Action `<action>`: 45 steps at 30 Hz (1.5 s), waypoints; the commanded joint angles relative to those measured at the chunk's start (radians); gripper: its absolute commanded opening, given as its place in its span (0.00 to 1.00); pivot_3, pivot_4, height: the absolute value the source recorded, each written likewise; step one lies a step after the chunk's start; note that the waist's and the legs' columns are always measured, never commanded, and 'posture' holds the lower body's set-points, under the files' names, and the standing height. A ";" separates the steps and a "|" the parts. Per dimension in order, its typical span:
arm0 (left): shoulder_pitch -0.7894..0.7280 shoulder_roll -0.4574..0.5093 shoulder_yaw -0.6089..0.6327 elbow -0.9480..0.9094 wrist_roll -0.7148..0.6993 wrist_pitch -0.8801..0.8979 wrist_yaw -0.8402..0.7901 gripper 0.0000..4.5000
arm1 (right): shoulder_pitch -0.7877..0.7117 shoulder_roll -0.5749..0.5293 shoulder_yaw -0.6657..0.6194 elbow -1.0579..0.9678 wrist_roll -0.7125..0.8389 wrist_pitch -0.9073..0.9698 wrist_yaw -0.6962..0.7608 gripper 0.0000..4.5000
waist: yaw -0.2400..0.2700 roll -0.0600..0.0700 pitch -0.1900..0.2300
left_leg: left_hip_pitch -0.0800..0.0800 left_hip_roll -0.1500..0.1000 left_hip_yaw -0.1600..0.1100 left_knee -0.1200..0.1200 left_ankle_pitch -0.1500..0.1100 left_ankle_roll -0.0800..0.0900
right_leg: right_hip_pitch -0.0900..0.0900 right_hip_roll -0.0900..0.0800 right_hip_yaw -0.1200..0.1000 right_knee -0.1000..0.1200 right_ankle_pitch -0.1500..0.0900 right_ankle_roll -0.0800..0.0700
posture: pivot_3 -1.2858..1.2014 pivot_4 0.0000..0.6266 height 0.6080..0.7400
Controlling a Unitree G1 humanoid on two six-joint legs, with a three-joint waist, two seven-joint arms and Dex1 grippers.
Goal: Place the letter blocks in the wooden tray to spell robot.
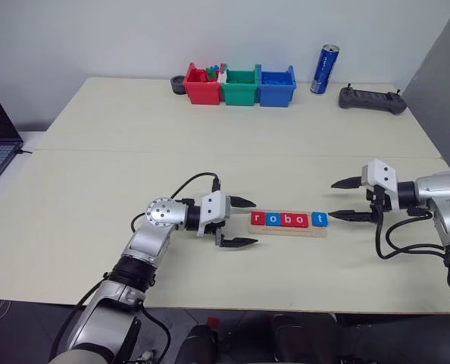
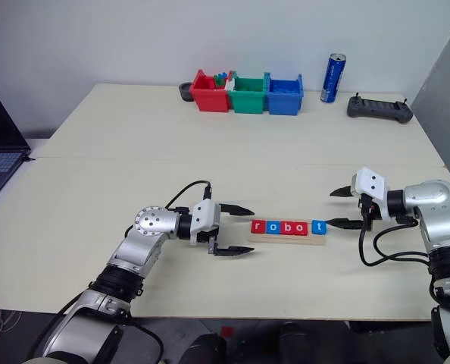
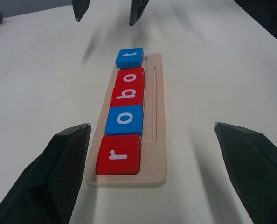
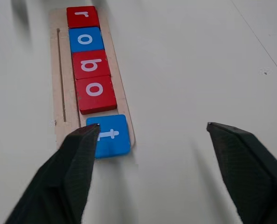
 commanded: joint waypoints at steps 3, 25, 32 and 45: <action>-0.025 -0.003 0.005 -0.005 -0.009 -0.018 -0.009 1.00 | 0.011 0.010 -0.005 0.030 -0.027 -0.090 -0.041 0.40 | 0.000 0.000 0.000 | 0.000 0.000 0.000 0.000 0.000 0.000 | 0.000 0.000 0.000 0.000 0.000 0.000 | 0.52 0.24 1.00; -0.009 0.009 0.011 -0.029 -0.011 -0.009 -0.012 1.00 | 0.060 0.033 0.036 0.031 -0.080 -0.179 -0.077 0.01 | 0.000 0.000 0.000 | 0.000 0.000 0.000 0.000 0.000 0.000 | 0.000 0.000 0.000 0.000 0.000 0.000 | 0.52 0.24 1.00; -0.007 0.010 0.013 -0.028 -0.010 -0.010 -0.009 1.00 | 0.036 0.041 0.044 0.067 -0.097 -0.195 -0.085 0.01 | 0.000 0.000 0.000 | 0.000 0.000 0.000 0.000 0.000 0.000 | 0.000 0.000 0.000 0.000 0.000 0.000 | 0.52 0.24 1.00; -0.009 0.018 0.016 -0.026 -0.012 -0.008 -0.005 1.00 | 0.080 0.043 0.047 -0.047 -0.055 -0.133 -0.045 0.01 | 0.000 0.000 0.000 | 0.000 0.000 0.000 0.000 0.000 0.000 | 0.000 0.000 0.000 0.000 0.000 0.000 | 0.52 0.24 1.00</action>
